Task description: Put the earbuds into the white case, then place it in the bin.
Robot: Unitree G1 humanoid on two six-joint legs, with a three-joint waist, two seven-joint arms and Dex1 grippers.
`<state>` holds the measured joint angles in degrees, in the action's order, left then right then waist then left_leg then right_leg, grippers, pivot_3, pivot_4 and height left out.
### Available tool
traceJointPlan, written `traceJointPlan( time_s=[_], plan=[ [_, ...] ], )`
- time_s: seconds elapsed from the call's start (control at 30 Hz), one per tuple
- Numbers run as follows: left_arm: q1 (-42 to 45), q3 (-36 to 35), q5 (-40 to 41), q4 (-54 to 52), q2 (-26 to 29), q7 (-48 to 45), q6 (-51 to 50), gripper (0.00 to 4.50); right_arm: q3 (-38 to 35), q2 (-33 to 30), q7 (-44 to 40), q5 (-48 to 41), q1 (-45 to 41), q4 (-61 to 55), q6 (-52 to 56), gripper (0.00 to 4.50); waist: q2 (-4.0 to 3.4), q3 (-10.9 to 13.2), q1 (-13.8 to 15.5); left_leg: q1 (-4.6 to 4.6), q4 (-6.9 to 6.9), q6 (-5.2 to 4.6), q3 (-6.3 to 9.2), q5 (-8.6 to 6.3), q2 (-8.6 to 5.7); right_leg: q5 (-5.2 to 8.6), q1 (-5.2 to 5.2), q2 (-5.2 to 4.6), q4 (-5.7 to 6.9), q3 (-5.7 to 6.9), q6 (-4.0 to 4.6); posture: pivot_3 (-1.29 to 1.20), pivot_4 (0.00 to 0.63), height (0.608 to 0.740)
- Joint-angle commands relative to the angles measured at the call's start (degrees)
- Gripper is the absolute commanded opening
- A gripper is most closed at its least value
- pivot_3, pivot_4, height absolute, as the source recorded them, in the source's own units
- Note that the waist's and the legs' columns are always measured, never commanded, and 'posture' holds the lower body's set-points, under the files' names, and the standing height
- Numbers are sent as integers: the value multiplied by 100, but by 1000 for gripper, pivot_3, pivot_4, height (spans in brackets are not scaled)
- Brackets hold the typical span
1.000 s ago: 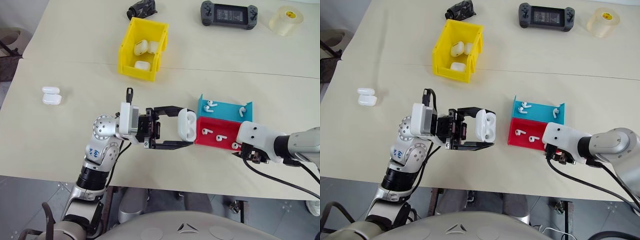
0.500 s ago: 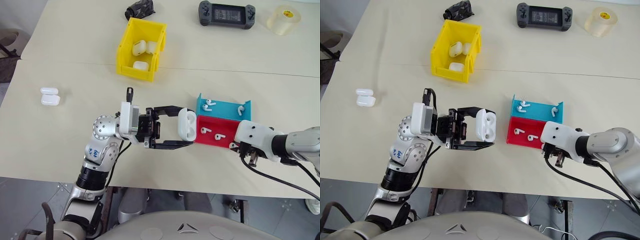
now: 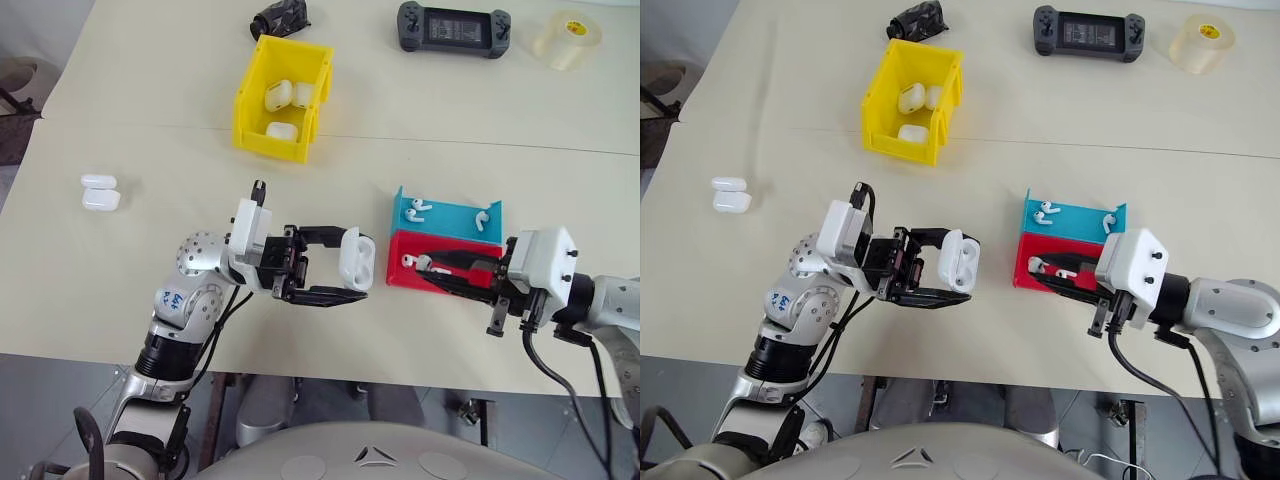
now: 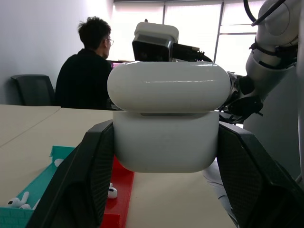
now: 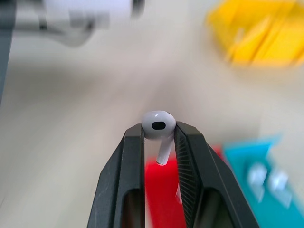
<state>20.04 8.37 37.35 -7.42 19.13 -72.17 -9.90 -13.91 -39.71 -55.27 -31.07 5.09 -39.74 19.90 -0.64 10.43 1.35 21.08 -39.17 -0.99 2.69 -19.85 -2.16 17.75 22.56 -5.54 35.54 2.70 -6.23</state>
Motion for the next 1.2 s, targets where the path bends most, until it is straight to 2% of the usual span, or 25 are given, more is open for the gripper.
traceJointPlan(
  time_s=[0.03,0.1,0.27,0.57,1.2],
  plan=[
    [164,-182,166,173,-38,-228,89,2799,367,657,358,-77,-249,-162,-641,513,0,0,-5,0,1,0,0,0,0,0,1,0,3,0,0,0,150,740],
    [179,-275,193,277,-104,-386,239,2799,506,1031,558,-154,-370,-201,-810,513,-1,0,-9,2,1,2,-2,1,-1,0,4,0,3,-2,0,0,150,740],
    [142,-332,259,301,-131,-516,128,2799,1014,1424,696,10,-599,-194,-1207,513,0,0,-1,5,1,1,4,1,-4,0,5,-1,9,1,0,0,150,740],
    [159,-423,330,121,-147,-477,-10,2799,1546,1696,968,-64,-920,-147,-1264,513,0,0,-12,3,1,1,3,1,-4,0,6,-2,11,0,1,0,150,740],
    [317,-407,446,-119,-294,-311,-320,2799,1910,2058,1167,-137,-1090,126,-1326,513,0,0,-14,3,2,1,3,1,-3,1,8,-1,12,-1,2,0,150,740]
  ],
)
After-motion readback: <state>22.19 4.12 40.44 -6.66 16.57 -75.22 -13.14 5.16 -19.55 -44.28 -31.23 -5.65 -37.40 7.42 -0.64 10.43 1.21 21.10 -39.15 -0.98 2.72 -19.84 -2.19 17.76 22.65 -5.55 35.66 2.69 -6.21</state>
